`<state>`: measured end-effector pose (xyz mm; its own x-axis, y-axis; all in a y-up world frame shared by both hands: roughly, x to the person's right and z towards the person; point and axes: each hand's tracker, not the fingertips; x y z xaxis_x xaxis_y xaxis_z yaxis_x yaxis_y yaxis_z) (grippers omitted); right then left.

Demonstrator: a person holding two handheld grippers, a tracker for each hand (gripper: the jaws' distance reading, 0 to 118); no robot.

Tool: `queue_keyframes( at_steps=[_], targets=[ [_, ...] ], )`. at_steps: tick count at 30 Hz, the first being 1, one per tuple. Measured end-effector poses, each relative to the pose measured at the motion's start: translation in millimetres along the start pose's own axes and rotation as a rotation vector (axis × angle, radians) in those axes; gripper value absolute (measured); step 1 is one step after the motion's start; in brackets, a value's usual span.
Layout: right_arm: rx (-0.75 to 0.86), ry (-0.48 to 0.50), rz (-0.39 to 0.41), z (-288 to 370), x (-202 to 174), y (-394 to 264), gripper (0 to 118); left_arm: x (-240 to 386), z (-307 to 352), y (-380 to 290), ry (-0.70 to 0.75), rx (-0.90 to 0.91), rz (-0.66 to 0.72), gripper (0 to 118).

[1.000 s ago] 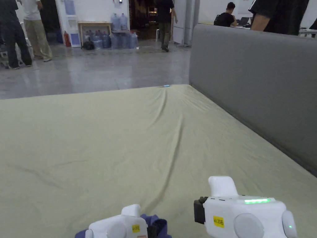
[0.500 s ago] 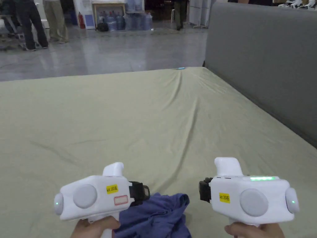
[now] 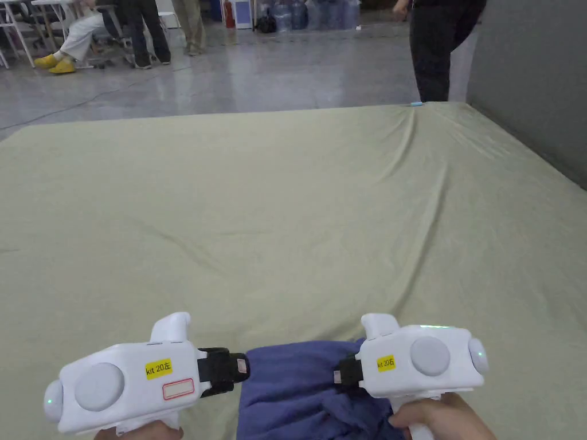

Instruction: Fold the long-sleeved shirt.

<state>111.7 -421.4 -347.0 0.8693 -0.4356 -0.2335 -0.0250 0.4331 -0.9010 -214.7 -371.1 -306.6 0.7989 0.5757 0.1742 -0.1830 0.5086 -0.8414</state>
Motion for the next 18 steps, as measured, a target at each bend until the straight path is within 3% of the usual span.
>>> queue_keyframes(
  at_steps=[2,4,5,7,8,9,18],
  targets=[
    [-0.011,-0.085,-0.001,-3.8,5.9,-4.9,0,-3.9,-8.9,0.1,-0.01,-0.02,0.005,0],
    [0.01,-0.081,-0.008,-1.1,13.6,-10.6,0,-6.9,-16.3,0.8,-0.022,-0.034,0.019,0],
    [0.019,-0.06,-0.035,0.8,17.7,-11.8,0,-7.7,-19.2,0.4,-0.031,-0.042,0.026,13],
    [0.022,-0.049,-0.054,1.0,22.0,-11.5,0,-13.8,-30.2,2.4,-0.058,-0.066,0.057,90],
    [0.024,-0.045,-0.057,1.2,23.6,-12.1,0,-18.3,-37.8,3.0,-0.082,-0.086,0.074,112],
    [0.025,-0.036,-0.061,0.2,24.5,-12.3,0,-21.3,-44.0,2.2,-0.096,-0.104,0.09,118],
    [0.042,-0.008,-0.095,-0.1,27.9,-15.5,0,-52.3,-93.8,0.6,-0.114,-0.148,0.203,117]
  ],
)
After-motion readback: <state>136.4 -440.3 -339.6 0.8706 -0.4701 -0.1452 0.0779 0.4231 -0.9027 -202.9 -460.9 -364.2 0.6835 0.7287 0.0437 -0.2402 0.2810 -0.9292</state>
